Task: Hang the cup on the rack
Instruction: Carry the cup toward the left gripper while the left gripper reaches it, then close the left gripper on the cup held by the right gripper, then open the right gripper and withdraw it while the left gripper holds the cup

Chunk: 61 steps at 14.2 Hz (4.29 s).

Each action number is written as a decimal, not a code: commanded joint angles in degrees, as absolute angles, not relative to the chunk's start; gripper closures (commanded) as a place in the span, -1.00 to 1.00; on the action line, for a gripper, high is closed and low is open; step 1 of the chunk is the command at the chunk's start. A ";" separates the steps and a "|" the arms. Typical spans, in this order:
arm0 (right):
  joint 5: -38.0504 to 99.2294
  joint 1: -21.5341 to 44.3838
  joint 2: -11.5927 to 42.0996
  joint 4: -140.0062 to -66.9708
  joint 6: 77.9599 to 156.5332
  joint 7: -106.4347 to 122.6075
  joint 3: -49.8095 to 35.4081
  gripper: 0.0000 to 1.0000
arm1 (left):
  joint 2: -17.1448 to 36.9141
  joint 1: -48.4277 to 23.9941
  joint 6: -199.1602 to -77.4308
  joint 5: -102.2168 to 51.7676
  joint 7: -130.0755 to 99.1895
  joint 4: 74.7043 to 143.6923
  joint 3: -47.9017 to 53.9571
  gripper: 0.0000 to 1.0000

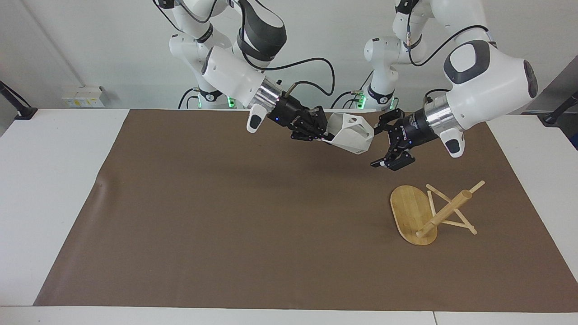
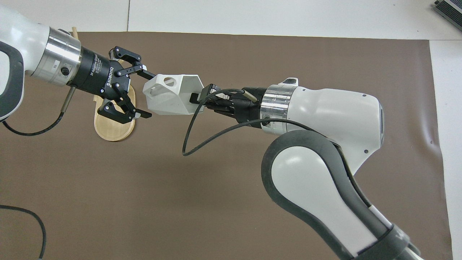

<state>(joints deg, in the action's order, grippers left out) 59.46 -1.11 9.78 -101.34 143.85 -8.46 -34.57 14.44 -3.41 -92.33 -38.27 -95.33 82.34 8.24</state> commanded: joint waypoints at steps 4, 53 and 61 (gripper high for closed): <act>60.73 -1.67 10.81 -100.37 146.42 -10.11 -37.53 1.00 | 13.54 -2.29 -87.28 -38.76 -96.42 81.12 8.26 -1.00; 59.68 -1.58 10.81 -100.55 147.22 -11.34 -37.71 -1.00 | 1.67 -2.64 -108.18 -35.86 -114.94 100.97 7.29 1.00; 57.49 -1.67 10.90 -100.90 147.13 -9.06 -36.92 -1.00 | -0.09 -1.76 -119.17 -31.46 -125.32 109.77 7.12 1.00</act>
<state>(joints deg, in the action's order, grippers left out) 58.91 -1.14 10.49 -100.70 146.18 -10.75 -36.67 2.54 -2.47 -116.05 -32.36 -122.69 105.48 7.16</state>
